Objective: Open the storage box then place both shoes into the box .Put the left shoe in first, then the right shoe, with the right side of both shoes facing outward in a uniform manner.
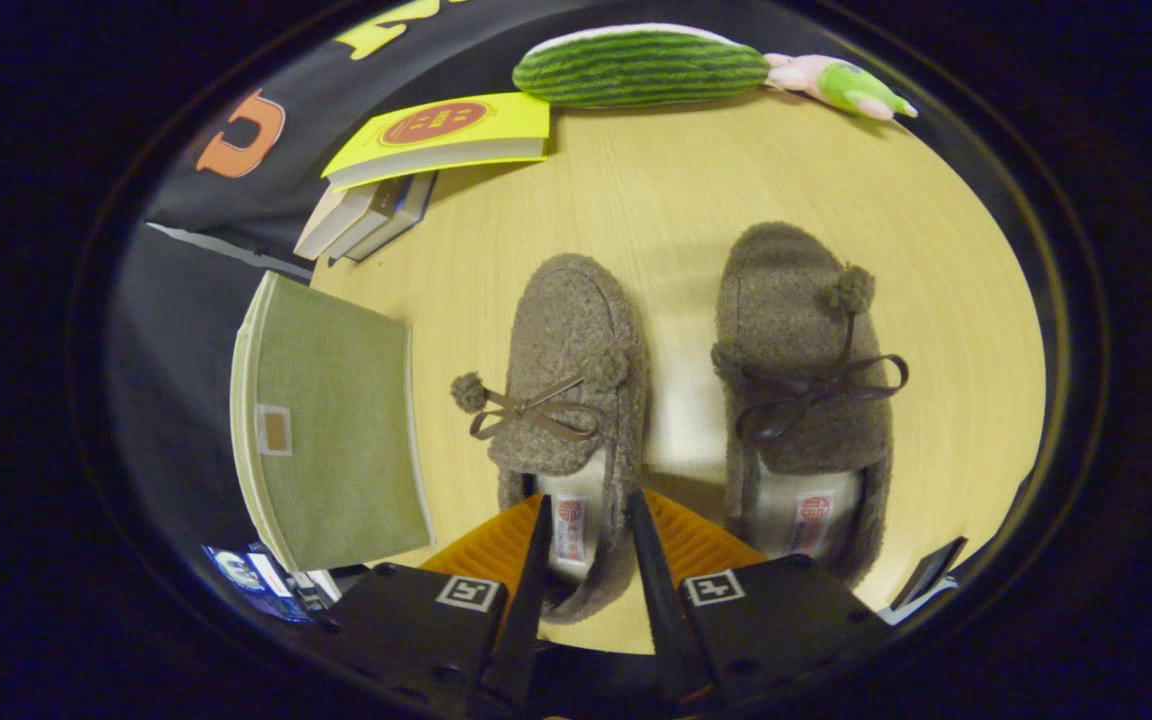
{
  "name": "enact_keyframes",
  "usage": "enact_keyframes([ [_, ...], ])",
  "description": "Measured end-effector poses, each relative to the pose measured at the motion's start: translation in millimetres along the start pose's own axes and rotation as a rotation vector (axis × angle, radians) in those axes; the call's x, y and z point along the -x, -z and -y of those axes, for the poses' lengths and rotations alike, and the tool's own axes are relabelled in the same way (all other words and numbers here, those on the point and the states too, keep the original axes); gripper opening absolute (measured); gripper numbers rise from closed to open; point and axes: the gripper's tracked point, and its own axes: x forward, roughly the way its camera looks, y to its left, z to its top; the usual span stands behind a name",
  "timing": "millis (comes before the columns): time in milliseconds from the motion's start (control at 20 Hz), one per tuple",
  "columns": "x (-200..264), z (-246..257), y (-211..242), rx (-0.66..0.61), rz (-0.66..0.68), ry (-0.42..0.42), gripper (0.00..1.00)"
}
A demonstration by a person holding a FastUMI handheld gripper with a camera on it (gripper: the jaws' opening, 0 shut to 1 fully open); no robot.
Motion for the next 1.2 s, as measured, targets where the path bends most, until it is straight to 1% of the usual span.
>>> enact_keyframes([
  [100,-3,3,-2,-0.013,-0.002,0.004,0.4],
  [350,-7,13,0,-0.072,-0.022,0.005,0.23],
  [400,-6,14,-1,-0.077,-0.02,0.006,0.16],
  [450,-5,13,1,-0.092,-0.026,0.002,0.14],
  [500,-3,9,5,-0.119,-0.037,-0.018,0.07],
  [600,0,-2,12,-0.158,-0.053,-0.053,0.06],
  [800,14,-17,18,-0.152,-0.037,-0.073,0.06],
  [1050,52,-51,21,-0.184,-0.008,-0.146,0.06],
  [1200,83,-74,17,-0.175,0.042,-0.16,0.06],
])
